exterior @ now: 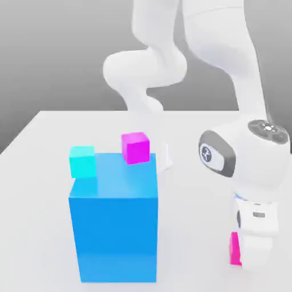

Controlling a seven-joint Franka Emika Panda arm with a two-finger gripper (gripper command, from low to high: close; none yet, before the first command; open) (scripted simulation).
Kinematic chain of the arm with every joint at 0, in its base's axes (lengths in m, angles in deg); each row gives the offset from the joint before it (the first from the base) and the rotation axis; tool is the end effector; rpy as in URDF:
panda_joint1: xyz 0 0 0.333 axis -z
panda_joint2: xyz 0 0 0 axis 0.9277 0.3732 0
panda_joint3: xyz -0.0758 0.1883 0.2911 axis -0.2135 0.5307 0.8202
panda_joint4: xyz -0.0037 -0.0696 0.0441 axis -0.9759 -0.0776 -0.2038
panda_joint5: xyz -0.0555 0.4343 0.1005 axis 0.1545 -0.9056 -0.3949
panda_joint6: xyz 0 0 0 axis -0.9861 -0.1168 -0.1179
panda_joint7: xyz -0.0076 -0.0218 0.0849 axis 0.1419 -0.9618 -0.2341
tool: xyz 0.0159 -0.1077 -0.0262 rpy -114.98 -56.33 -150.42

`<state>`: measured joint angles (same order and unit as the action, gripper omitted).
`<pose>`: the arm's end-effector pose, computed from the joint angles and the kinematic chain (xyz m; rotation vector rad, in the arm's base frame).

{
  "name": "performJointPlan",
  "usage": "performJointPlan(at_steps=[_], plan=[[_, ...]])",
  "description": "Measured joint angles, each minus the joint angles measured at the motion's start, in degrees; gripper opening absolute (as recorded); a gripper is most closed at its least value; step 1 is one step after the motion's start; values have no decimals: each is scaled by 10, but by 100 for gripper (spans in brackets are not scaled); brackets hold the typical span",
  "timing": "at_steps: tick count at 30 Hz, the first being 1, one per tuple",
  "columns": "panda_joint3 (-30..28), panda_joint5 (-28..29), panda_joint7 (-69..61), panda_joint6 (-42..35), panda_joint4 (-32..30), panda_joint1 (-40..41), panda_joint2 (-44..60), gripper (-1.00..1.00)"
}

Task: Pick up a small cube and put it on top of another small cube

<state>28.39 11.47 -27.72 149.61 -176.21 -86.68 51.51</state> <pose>0.4441 0.2271 0.1529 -2.9959 -0.9448 0.0016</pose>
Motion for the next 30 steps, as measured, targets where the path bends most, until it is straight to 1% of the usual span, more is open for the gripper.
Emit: performJointPlan(at_steps=[2, 6, 10, 12, 21, 22, 23, 26, 27, 30], plan=[[10, -10, -18, -27, 3, 2, -28, -100], [-21, 0, 13, -115, 21, 29, -104, -100], [-47, 10, 74, -205, 32, 100, -186, -100], [-59, 10, 107, -248, 34, 124, -228, -100], [-139, -11, 245, -435, 36, 248, -409, -100], [-148, -18, 258, -443, 30, 260, -420, -100], [-153, -21, 265, -434, 19, 267, -420, -100], [-160, -23, 269, -374, -23, 273, -402, -100], [-161, -24, 269, -358, -34, 274, -396, 100], [-161, -24, 269, -358, -34, 274, -396, 100]])
